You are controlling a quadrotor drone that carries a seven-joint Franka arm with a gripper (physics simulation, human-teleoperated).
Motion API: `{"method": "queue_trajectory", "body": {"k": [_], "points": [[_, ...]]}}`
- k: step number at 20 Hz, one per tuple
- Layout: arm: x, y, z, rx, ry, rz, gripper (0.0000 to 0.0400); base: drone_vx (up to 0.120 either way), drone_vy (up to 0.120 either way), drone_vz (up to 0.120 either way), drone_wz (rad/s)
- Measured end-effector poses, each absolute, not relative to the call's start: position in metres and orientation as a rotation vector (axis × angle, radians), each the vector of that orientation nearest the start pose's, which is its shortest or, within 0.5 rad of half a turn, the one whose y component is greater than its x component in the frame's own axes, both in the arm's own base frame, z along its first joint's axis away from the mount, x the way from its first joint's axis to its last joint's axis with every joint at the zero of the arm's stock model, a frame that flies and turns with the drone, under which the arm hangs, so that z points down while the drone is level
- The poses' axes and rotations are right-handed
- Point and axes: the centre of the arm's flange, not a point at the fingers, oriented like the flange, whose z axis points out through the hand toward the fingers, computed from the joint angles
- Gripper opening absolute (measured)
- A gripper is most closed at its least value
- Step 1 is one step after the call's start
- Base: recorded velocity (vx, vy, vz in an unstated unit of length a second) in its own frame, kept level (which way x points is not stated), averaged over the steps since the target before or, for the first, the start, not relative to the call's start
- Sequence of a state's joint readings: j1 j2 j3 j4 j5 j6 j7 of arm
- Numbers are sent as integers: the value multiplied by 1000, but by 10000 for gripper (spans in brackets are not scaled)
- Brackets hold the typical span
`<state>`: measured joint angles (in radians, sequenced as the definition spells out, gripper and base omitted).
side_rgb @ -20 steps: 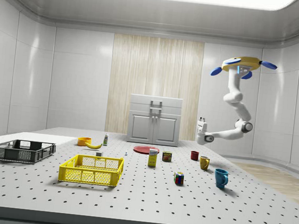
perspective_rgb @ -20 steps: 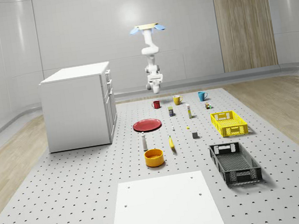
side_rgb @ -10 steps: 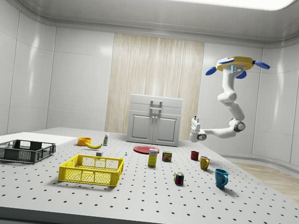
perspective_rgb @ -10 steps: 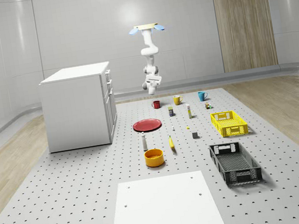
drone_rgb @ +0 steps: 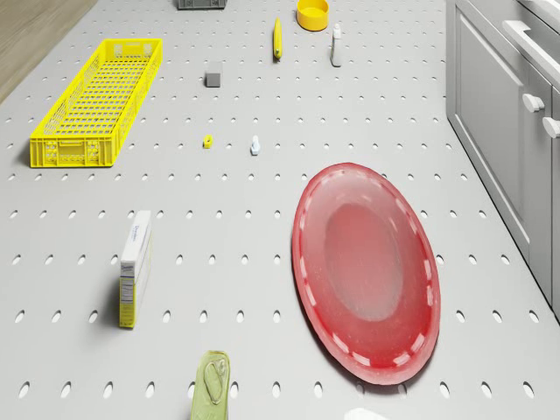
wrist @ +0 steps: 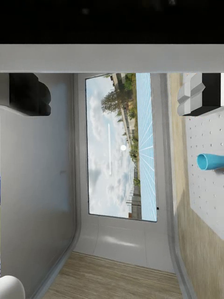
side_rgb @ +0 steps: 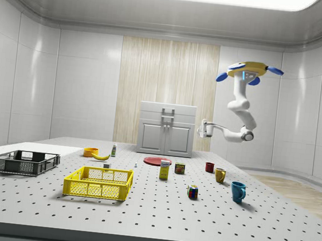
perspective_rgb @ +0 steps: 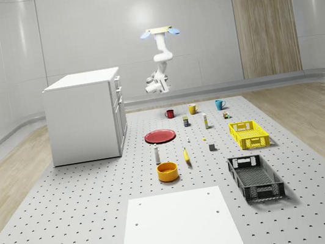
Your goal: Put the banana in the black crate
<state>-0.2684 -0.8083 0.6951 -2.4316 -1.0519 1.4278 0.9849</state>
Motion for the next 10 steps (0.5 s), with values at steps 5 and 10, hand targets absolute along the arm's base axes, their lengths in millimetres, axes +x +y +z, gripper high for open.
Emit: {"method": "queue_trajectory", "body": {"k": [5,10], "points": [[306,69,521,742,-322,764,400,120,0,-120,0],[307,32,497,314,-142,785,400,120,0,-120,0]]}}
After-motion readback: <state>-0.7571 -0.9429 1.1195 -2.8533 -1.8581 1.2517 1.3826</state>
